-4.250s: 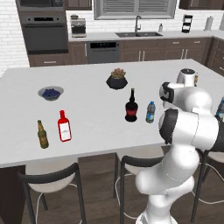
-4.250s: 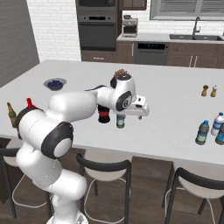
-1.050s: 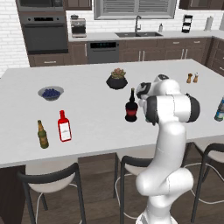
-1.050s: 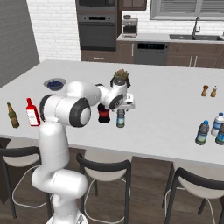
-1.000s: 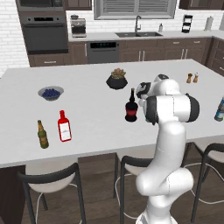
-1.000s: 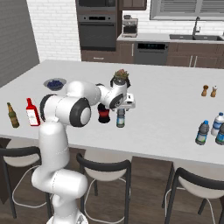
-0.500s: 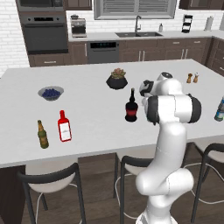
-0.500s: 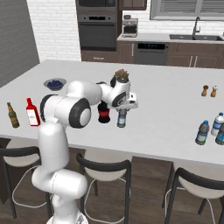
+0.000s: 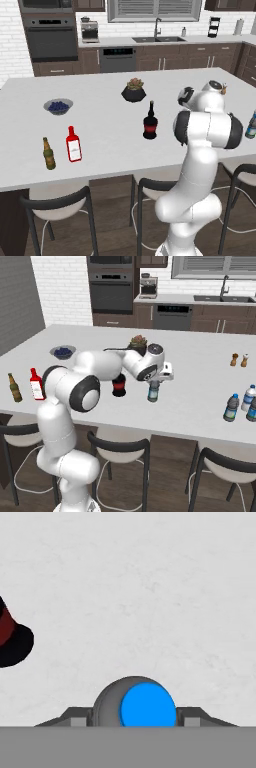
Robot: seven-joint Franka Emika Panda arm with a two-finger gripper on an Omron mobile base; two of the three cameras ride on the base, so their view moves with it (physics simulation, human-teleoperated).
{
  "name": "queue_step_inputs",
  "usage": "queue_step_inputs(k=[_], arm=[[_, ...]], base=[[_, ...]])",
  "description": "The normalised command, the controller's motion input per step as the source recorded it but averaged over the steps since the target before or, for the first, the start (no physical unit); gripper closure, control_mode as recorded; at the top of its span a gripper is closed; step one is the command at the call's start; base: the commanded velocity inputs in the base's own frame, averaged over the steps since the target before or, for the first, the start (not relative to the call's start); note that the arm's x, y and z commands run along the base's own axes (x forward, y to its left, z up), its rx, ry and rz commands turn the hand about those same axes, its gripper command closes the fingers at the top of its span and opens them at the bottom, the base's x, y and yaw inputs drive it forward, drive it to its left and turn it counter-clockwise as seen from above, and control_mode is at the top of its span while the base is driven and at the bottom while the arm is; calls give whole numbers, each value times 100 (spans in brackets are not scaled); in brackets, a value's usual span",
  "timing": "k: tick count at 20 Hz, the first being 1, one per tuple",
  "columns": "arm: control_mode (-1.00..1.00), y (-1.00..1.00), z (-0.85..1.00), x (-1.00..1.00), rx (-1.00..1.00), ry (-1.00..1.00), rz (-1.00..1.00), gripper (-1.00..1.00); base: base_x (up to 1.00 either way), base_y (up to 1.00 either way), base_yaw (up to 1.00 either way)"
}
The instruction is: Move the plastic bottles in the middle to the plastics group, and the glass bottles in the middle to the glass group.
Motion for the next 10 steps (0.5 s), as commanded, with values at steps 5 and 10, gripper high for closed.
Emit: queue_step_inputs(k=[5, 10], arm=[[-100, -93, 9, -48, 0, -9, -18, 100], [-100, -87, 14, -4, -5, 0, -37, 100]], base=[[0, 0, 0], [0, 0, 0]])
